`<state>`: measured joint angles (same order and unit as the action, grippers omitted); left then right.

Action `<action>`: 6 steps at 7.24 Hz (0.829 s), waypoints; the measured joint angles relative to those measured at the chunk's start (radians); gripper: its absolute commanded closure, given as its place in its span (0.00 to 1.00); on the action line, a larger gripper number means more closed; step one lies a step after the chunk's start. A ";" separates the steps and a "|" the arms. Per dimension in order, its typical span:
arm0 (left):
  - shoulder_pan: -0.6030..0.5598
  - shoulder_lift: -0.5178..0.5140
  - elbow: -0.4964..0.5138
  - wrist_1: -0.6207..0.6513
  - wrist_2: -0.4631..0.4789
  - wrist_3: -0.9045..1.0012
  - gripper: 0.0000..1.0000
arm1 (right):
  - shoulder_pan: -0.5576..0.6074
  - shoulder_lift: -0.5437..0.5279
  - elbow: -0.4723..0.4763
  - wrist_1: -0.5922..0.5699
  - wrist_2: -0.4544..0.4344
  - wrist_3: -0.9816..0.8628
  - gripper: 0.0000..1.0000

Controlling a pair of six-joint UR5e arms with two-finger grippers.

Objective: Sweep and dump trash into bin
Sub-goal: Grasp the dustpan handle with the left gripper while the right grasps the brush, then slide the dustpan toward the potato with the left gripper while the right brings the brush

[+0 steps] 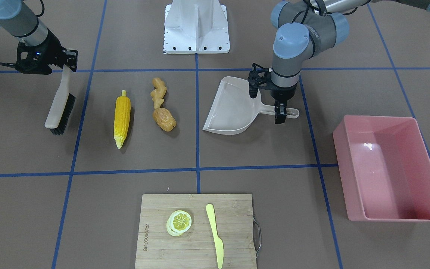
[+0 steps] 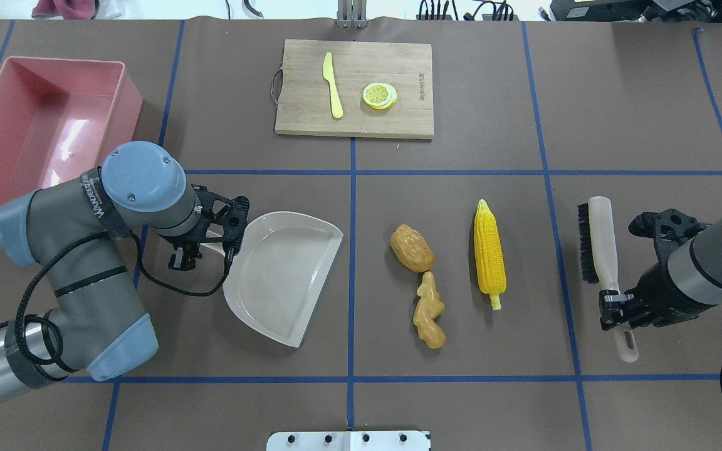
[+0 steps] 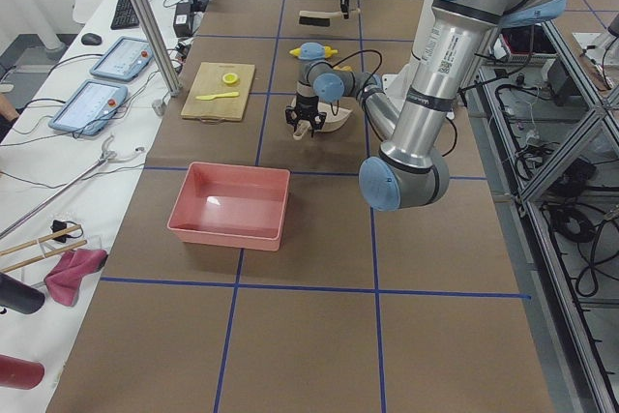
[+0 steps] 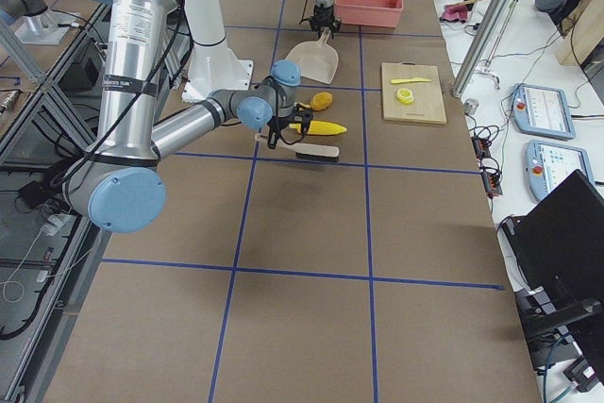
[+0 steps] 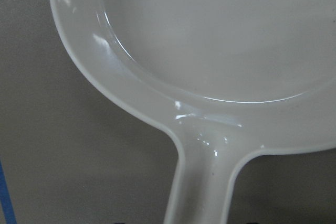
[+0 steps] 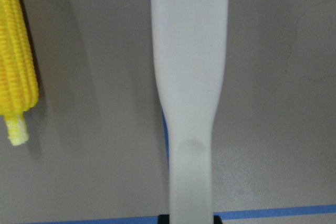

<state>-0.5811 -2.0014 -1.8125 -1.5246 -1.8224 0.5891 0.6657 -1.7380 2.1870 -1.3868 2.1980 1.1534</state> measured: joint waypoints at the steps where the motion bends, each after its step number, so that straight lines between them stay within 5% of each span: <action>1: 0.001 0.000 0.000 0.002 -0.011 0.001 1.00 | 0.023 -0.001 0.023 -0.001 0.020 0.002 1.00; 6: -0.006 -0.065 -0.006 0.098 -0.021 0.006 1.00 | 0.035 0.030 0.047 0.007 0.033 0.001 1.00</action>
<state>-0.5868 -2.0667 -1.8183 -1.4262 -1.8433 0.5951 0.7005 -1.7084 2.2336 -1.3793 2.2307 1.1547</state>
